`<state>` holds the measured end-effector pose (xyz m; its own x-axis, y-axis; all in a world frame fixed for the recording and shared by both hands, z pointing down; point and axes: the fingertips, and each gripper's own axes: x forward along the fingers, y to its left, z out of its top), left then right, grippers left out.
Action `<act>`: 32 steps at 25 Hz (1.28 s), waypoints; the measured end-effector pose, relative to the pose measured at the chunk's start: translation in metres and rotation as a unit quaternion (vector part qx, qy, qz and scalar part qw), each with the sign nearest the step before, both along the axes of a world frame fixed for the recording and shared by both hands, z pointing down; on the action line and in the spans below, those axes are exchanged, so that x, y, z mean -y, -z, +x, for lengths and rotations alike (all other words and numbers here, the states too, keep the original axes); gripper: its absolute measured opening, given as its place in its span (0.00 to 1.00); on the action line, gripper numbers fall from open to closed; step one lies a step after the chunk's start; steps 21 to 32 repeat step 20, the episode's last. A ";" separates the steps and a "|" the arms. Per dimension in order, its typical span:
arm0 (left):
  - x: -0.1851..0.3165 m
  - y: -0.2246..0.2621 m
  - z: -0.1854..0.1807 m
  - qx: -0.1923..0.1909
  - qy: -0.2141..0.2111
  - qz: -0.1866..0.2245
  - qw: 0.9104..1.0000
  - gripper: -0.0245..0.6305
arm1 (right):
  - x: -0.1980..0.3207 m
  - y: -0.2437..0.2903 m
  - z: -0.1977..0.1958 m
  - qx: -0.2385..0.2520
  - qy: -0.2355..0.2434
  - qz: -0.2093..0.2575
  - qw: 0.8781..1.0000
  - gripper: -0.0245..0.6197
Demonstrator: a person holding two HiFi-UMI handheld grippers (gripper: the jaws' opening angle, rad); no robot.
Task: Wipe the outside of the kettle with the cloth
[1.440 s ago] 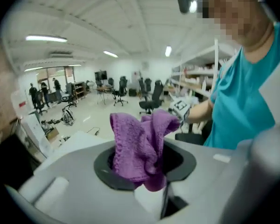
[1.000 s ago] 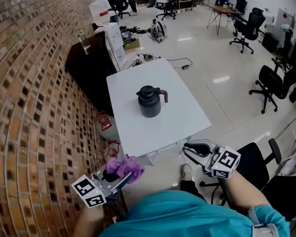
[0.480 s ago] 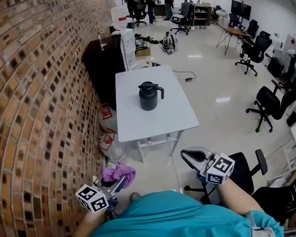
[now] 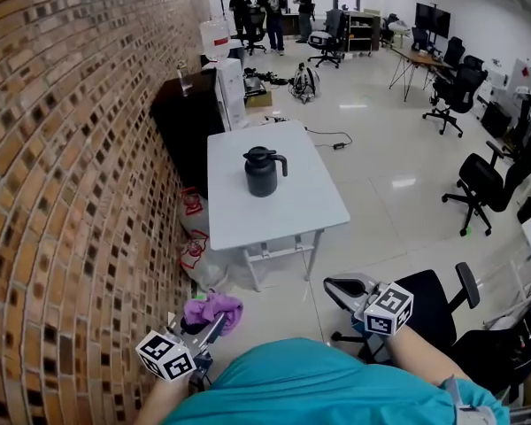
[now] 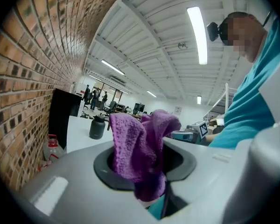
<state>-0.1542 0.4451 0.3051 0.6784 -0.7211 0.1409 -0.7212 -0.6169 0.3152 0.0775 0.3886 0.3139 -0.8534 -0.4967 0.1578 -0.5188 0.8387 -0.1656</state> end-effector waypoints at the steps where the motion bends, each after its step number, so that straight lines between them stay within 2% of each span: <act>1: 0.001 0.000 -0.005 0.000 -0.001 -0.001 1.000 0.24 | 0.000 -0.001 -0.003 -0.001 -0.003 0.001 1.000 0.04; 6: 0.004 0.001 -0.025 -0.001 -0.012 -0.001 1.000 0.24 | 0.000 0.000 -0.025 -0.009 -0.001 0.005 1.000 0.04; 11: 0.009 0.003 -0.027 -0.009 -0.019 0.004 1.000 0.24 | 0.003 0.008 -0.033 -0.022 0.005 0.019 1.000 0.04; 32: 0.013 0.006 -0.024 -0.006 -0.029 0.008 1.000 0.24 | 0.006 0.012 -0.021 -0.031 -0.005 0.024 0.999 0.04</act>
